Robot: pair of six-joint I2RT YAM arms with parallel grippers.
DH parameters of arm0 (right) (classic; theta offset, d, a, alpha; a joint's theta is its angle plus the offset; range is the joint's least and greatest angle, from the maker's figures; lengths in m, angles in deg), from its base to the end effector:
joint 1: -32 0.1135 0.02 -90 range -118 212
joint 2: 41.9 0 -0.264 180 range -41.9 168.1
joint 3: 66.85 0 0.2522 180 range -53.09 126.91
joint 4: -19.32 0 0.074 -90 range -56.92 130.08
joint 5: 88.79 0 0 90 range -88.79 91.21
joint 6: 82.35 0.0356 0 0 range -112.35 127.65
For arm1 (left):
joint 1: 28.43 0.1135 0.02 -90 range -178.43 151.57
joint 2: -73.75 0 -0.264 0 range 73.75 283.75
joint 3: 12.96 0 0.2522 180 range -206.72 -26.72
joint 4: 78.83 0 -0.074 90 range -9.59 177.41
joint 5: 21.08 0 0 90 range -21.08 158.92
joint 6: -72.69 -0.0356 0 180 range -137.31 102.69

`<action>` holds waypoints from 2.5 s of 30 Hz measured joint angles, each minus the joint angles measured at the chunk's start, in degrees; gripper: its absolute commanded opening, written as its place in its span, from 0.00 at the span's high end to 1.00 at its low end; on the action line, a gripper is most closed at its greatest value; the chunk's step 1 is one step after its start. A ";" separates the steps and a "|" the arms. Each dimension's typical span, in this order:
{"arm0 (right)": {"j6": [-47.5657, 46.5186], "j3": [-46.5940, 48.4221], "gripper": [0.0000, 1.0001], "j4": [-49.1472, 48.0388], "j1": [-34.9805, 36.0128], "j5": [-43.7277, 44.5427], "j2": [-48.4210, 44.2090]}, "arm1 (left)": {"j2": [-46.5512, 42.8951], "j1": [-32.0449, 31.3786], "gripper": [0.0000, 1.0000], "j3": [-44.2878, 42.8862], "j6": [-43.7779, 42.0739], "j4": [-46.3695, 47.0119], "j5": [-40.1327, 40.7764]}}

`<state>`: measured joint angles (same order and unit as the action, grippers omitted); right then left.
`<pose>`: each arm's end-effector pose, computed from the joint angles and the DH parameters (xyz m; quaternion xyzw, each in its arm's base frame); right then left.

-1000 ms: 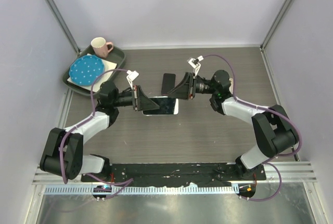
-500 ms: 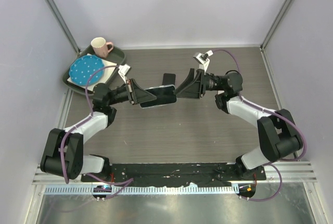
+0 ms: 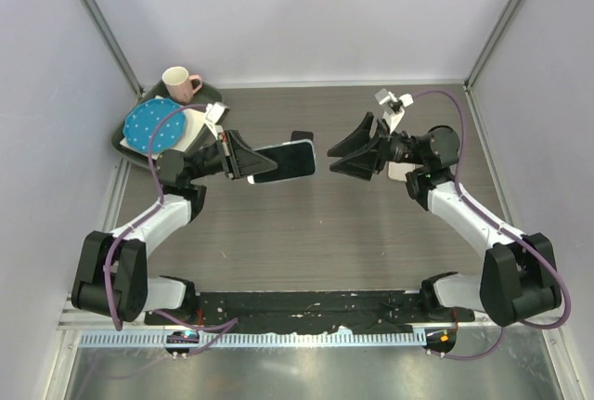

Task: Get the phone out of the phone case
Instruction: Remove the phone case from the phone.

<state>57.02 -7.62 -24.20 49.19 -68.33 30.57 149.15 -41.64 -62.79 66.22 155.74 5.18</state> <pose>0.2391 0.1089 0.3511 -0.3619 0.5300 0.6283 0.4398 0.2453 -0.0904 0.3036 0.1237 0.6144 -0.7250 0.2858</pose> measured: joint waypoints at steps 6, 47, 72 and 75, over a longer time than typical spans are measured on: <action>11.37 -0.17 0.38 -9.44 -0.39 0.02 7.76 | -0.04 -1.44 1.00 -3.17 1.86 3.23 -0.61; 26.97 -1.86 0.41 -17.40 4.15 -0.22 12.11 | -0.48 -1.60 1.00 -3.10 1.84 3.63 -0.35; 3.41 0.66 0.48 -6.29 4.44 1.46 8.85 | -0.44 -1.49 1.00 -2.38 1.79 3.58 2.03; 1.81 1.75 0.48 -3.30 4.44 2.36 8.85 | -0.44 -1.33 1.00 -2.25 1.66 3.56 2.75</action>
<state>58.83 -5.87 -27.50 53.63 -65.97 39.42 148.71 -42.97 -65.04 67.88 159.30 7.93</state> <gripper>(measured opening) 0.521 0.210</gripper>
